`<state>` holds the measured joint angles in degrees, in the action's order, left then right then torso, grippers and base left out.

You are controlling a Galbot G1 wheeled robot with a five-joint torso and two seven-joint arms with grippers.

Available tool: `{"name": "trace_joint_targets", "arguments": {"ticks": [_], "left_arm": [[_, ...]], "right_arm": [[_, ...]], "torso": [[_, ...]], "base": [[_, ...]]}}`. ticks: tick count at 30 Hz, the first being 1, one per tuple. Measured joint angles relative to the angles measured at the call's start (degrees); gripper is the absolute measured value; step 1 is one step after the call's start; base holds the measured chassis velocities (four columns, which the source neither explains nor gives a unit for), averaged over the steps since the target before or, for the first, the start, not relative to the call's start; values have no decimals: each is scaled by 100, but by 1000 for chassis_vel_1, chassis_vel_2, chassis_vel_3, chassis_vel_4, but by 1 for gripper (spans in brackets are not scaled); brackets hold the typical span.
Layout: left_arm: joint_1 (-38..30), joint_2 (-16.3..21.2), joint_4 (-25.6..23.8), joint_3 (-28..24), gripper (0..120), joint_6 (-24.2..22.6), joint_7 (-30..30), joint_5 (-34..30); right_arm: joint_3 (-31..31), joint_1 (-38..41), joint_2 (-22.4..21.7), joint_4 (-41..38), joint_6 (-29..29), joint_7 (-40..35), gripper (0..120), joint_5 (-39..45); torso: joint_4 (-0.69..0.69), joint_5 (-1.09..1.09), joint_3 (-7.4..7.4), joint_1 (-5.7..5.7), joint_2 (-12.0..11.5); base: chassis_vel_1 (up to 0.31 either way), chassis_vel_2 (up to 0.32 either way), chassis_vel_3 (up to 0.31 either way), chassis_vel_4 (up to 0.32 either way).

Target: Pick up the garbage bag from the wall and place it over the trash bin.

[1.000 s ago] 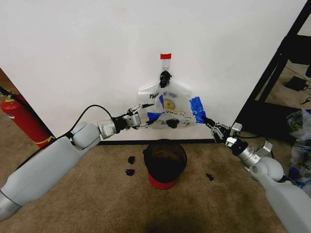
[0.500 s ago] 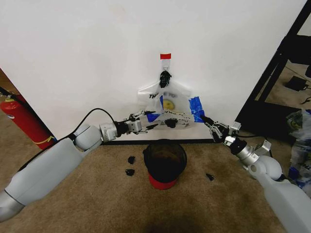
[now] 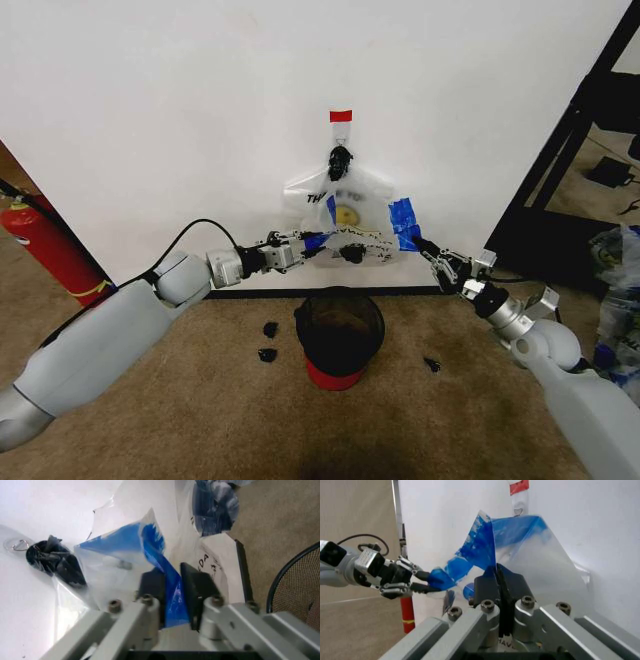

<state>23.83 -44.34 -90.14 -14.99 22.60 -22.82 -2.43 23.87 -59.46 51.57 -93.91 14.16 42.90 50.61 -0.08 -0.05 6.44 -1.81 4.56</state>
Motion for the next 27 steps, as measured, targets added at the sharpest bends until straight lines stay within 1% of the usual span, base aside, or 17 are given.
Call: {"name": "trace_joint_targets", "arguments": {"ticks": [1,3,6,7,9,12,14,15,17,20,22,24,27], "left_arm": [[22,9,-23,21,5,0,2,-17],[77,28,-78,65,0,-2,16,-99],[226,75,-222,162,0,-40,61,-368],[226,75,-222,162,0,-40,61,-368],[395,114,-410,271,0,-126,119,-723],[817,153,-837,529,0,-310,310,-1391],[893,153,-893,571,0,-331,342,-1464],[1127,148,-1047,701,0,-376,440,-1651],[1549,97,-1242,910,0,-435,620,-1867],[2204,-75,-1357,1268,0,-475,777,-1949],[2265,-95,-1362,1302,0,-475,787,-1950],[2718,-259,-1397,1537,0,-471,886,-1950],[3085,-446,-1518,1812,0,-458,952,-1933]], "right_arm": [[2,0,0,6,2,1,0,0],[10,-1,2,19,9,1,0,-1],[19,-26,10,29,22,6,0,-6],[19,-26,10,29,22,6,0,-6],[42,-72,15,1,29,12,0,-4],[112,-233,35,-129,29,42,0,35],[123,-264,38,-146,29,52,0,40],[153,-354,51,-173,29,100,0,45],[194,-547,84,-166,44,230,0,6],[248,-905,146,-86,114,455,0,-163],[254,-943,153,-79,121,477,0,-184],[293,-1230,208,-62,191,622,0,-332],[334,-1433,270,-102,249,687,0,-421]], "torso": [[0,0,0,0,0],[0,0,0,0,0],[0,0,0,0,0],[0,0,0,0,0],[0,0,0,0,0],[0,1,-1,0,1],[0,1,-1,0,2],[0,-1,-1,0,2],[1,0,-1,0,2],[0,1,-1,0,2],[0,0,-1,1,2],[-1,-1,-1,0,1],[0,1,-1,0,1]], "base": [[0,0,0,0],[0,0,0,0],[0,0,0,0],[0,0,0,0],[0,0,0,0],[0,0,0,0],[0,0,0,0],[0,0,0,0],[0,0,0,0],[0,0,0,0],[0,0,0,0],[0,0,0,0],[0,0,0,0]]}}
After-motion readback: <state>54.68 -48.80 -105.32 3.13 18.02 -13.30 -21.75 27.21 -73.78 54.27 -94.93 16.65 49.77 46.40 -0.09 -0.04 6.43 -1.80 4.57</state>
